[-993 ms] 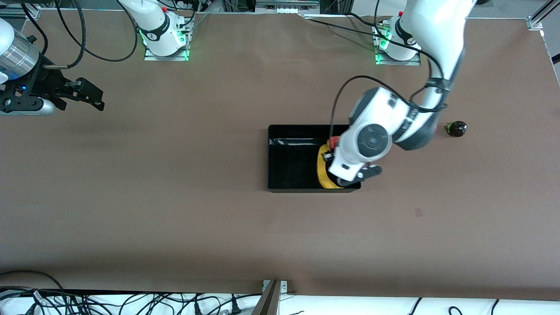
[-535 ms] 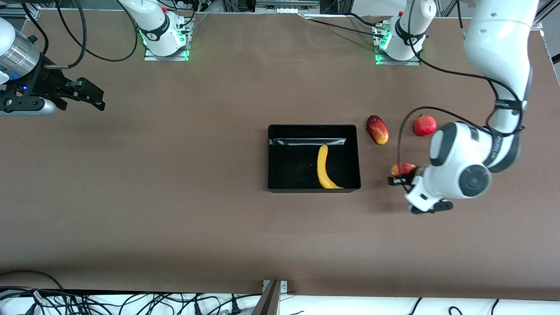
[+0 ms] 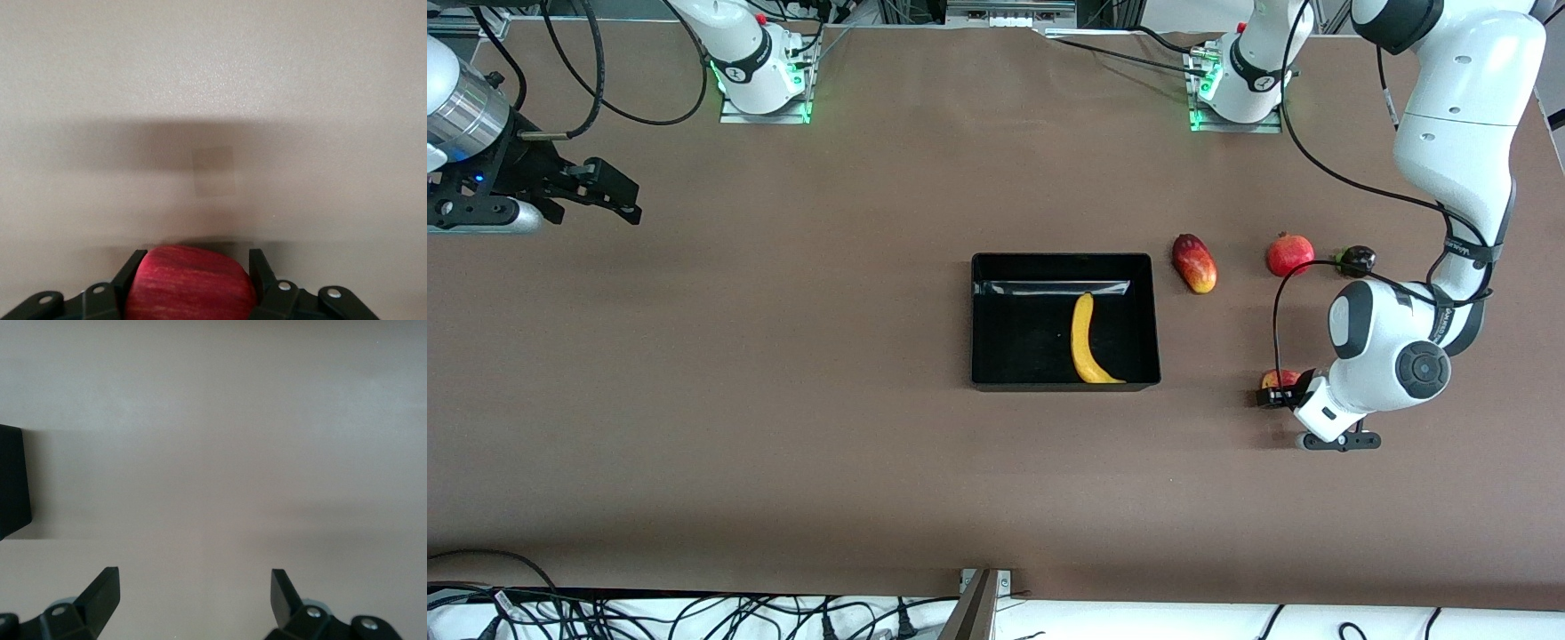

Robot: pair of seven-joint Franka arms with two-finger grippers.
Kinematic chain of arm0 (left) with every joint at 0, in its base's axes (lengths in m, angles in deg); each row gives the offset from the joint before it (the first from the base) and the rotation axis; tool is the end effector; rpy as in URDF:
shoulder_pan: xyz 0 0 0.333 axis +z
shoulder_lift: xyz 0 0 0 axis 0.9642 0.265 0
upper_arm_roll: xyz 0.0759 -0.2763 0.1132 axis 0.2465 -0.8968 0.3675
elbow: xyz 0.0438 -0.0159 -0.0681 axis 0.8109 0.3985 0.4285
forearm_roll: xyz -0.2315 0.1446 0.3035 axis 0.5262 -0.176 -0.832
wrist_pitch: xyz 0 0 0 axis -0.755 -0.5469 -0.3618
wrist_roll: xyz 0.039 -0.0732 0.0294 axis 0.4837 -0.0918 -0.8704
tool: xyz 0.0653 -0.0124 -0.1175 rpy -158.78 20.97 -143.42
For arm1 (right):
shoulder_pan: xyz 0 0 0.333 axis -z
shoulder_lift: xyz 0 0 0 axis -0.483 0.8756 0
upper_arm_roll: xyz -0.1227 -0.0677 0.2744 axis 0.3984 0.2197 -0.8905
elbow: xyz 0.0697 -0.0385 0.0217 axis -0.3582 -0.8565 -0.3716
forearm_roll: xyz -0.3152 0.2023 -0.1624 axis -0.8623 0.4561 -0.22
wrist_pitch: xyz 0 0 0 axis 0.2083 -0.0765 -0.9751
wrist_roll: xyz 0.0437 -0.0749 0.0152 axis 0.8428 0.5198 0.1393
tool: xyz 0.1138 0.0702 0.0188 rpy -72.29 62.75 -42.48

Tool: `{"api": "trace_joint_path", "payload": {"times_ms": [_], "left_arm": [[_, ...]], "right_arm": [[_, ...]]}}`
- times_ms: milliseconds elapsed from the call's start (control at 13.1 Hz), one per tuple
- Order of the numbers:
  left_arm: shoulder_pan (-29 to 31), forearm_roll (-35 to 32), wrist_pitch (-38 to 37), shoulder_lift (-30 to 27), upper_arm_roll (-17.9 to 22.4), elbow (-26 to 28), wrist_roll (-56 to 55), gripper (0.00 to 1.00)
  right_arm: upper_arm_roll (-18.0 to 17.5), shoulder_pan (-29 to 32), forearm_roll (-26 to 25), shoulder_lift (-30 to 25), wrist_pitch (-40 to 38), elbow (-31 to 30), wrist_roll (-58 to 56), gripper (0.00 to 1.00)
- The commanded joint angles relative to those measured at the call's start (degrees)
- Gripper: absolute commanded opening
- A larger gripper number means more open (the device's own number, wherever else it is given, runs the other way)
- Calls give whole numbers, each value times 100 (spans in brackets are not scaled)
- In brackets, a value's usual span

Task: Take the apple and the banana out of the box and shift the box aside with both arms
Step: 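Lift the apple out with the left gripper and set it on the table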

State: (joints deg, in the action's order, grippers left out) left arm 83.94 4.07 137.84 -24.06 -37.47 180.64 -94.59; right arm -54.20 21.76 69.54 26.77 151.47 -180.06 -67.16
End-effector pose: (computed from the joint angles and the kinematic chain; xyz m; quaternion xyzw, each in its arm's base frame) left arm 0.6915 0.0047 0.1305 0.9989 0.0272 -0.0299 0.0237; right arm 0.5690 0.0660 0.5722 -1.0000 0.0018 -0.0027 0.0023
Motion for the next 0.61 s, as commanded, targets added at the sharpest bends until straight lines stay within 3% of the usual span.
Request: {"api": "trace_joint_path", "payload": {"times_ms": [0,76,229,535], "left_arm": [[80,-158,282,-25,-51,209,113,42],[80,-158,264,-43,-51,209,87,99],[28,-149,2,-157,-51,139,-19,100],[-524,-44,-1596,-762,-69,-484,-981,100]], "right_arm": [[-12,0,83,21,-88,75,-69,100],[-21,0,83,21,-80,75,-69,100],[-29,-8,83,21,-88,75,-69,100],[-29,0,83,12,-106,66,-69,100]]}}
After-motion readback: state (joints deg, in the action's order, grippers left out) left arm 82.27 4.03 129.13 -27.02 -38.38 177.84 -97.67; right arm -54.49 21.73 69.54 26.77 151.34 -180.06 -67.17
